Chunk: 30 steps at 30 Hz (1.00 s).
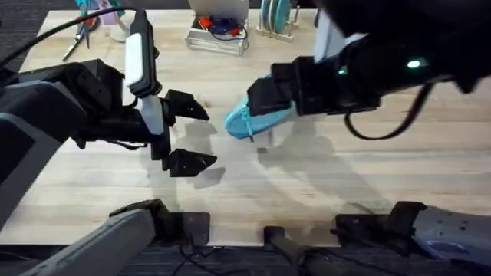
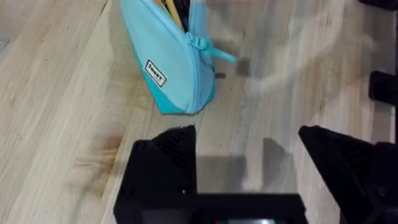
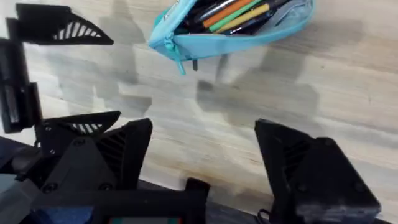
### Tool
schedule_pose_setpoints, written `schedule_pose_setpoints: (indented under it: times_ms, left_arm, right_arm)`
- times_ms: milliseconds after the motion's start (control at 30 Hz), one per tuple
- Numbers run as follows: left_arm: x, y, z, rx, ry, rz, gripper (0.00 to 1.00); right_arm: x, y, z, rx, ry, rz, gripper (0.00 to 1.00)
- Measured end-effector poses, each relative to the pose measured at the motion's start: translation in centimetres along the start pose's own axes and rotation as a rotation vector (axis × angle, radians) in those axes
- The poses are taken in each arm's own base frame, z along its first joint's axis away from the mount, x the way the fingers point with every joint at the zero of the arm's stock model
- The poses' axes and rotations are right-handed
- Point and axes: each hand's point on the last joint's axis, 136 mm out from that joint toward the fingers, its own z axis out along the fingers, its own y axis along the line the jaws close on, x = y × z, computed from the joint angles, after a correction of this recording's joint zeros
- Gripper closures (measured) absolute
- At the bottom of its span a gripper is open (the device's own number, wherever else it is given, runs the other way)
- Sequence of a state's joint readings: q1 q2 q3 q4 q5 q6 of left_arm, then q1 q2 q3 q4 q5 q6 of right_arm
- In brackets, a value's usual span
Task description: Unzip the bag, pick up the pens from the table one at a time and place them inside, then zip the bag closed.
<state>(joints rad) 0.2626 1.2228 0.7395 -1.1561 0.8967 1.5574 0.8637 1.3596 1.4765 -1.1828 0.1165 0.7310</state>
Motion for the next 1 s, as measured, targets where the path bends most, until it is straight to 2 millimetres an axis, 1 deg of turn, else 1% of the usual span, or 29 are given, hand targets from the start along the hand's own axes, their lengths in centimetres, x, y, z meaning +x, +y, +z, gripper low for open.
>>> schedule_pose_setpoints:
  times_ms: [233,800,1000]
  left_arm:
    - [0.0,0.0,0.0,-0.001,0.000,0.001,0.005]
    - [0.0,0.1,0.0,-0.003,0.000,0.004,0.005]
    - [0.0,0.1,0.0,-0.003,0.000,0.004,0.006]
  right_arm:
    - [0.2,0.6,1.9,0.031,0.041,0.012,0.003]
    - [0.9,0.7,6.7,0.130,0.148,-0.001,0.003]
    - [0.8,1.3,8.7,0.139,0.161,-0.013,0.003]
